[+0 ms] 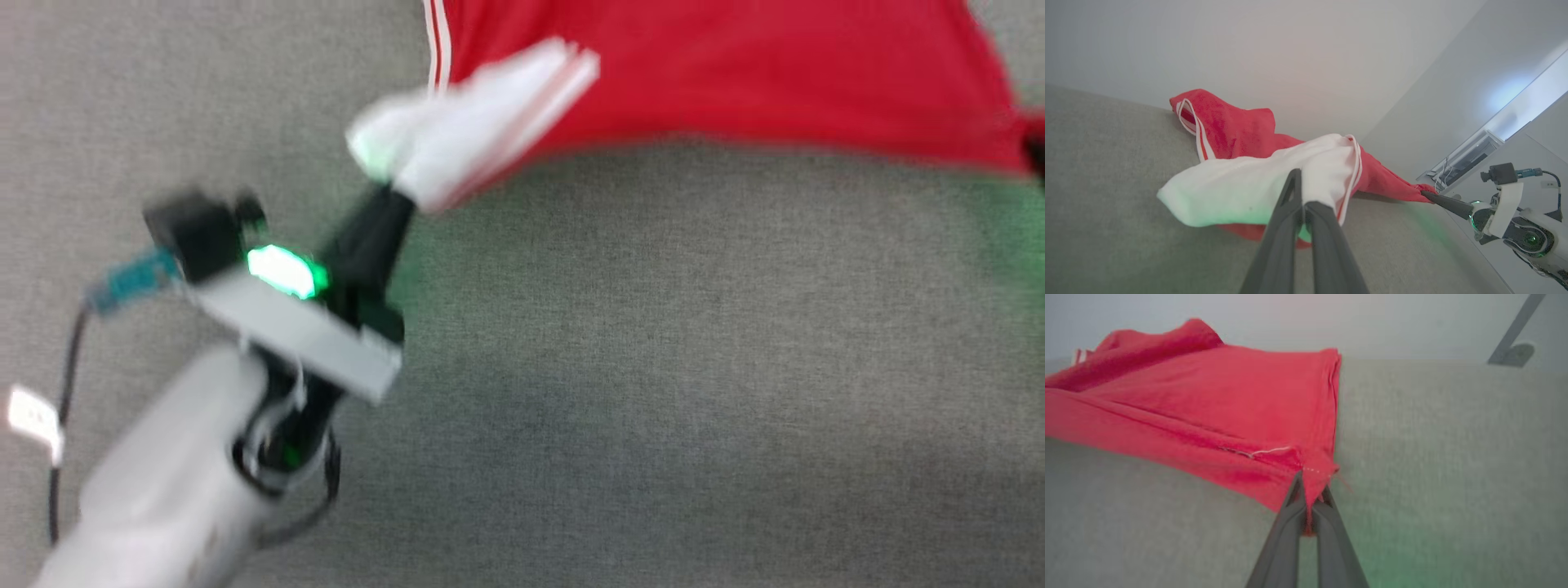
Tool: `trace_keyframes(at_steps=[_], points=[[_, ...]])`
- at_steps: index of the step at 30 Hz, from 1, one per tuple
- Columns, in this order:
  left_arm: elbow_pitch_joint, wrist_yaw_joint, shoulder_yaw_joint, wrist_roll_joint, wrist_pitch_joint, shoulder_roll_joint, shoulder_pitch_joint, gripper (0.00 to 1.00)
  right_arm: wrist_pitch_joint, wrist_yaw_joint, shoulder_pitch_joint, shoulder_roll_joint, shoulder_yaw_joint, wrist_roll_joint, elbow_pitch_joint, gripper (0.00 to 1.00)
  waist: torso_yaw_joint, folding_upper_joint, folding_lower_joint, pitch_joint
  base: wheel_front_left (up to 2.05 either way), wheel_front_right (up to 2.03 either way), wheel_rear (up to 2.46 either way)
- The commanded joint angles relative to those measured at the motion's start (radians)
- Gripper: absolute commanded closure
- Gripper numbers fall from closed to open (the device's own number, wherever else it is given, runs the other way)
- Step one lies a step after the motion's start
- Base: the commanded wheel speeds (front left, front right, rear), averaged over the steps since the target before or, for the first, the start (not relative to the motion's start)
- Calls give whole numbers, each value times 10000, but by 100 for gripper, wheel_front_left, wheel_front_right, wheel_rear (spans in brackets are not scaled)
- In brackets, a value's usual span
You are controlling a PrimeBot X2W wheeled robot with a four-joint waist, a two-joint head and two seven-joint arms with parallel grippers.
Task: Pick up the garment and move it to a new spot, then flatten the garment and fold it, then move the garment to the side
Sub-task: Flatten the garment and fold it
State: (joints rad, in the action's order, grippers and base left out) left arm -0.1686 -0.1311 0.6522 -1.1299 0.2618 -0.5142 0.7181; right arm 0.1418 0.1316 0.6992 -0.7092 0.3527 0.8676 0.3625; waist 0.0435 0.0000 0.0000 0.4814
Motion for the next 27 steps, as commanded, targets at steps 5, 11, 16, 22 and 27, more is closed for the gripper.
trace_keyframes(at_steps=[5, 11, 16, 22, 27], points=[[945, 19, 267, 249, 23, -773, -1897, 100, 887, -18, -2874, -782, -833, 812, -2197, 100, 22, 0, 0, -676, 0, 0, 0], [1639, 20, -98, 461, 25, -1313, -3312, 100, 1641, -18, -5042, -777, -2159, 1046, -3741, 100, -30, 0, 0, -984, 0, 0, 0], [2438, 24, -372, 750, 25, -1761, -4554, 100, 2445, -18, -6943, -370, -3426, 701, -5261, 100, -79, 0, 0, -1120, 0, 0, 0], [3700, 430, -679, 1058, 24, -2210, -5712, 100, 3330, -18, -8478, 570, -4830, 111, -6918, 100, -93, 0, 0, -1047, 0, 0, 0], [4286, 467, -655, 1302, -211, -2370, -5299, 100, 3870, -18, -8323, 1195, -5513, -238, -7719, 100, -85, 0, 0, -989, 0, 0, 0]])
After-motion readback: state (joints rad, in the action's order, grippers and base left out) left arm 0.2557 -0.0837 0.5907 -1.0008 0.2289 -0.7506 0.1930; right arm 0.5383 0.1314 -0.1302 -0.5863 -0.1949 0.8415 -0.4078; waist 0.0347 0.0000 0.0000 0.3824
